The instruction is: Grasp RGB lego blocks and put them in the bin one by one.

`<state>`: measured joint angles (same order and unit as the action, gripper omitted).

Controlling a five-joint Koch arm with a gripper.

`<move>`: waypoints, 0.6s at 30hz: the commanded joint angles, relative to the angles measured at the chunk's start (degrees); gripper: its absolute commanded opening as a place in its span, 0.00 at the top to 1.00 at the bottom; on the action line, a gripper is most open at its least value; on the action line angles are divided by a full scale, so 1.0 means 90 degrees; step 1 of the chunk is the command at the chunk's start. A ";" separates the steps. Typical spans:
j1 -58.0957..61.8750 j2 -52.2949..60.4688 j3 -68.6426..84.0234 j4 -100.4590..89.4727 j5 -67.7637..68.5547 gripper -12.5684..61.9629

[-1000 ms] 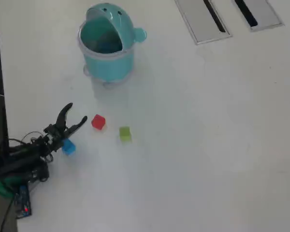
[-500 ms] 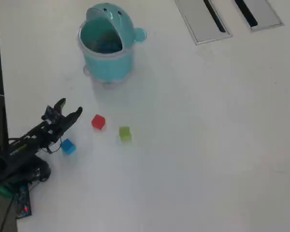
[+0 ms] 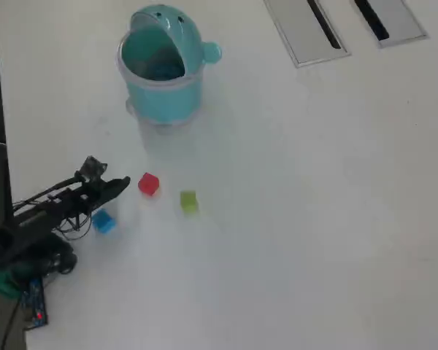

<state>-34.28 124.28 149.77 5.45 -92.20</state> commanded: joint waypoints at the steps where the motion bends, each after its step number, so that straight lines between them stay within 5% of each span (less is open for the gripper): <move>1: 0.0195 -0.0332 -0.0762 -0.0234 0.0020 0.38; 18: 0.0938 -0.2637 -0.1904 -0.0225 0.0039 0.37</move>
<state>-26.10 99.67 136.85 5.45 -92.20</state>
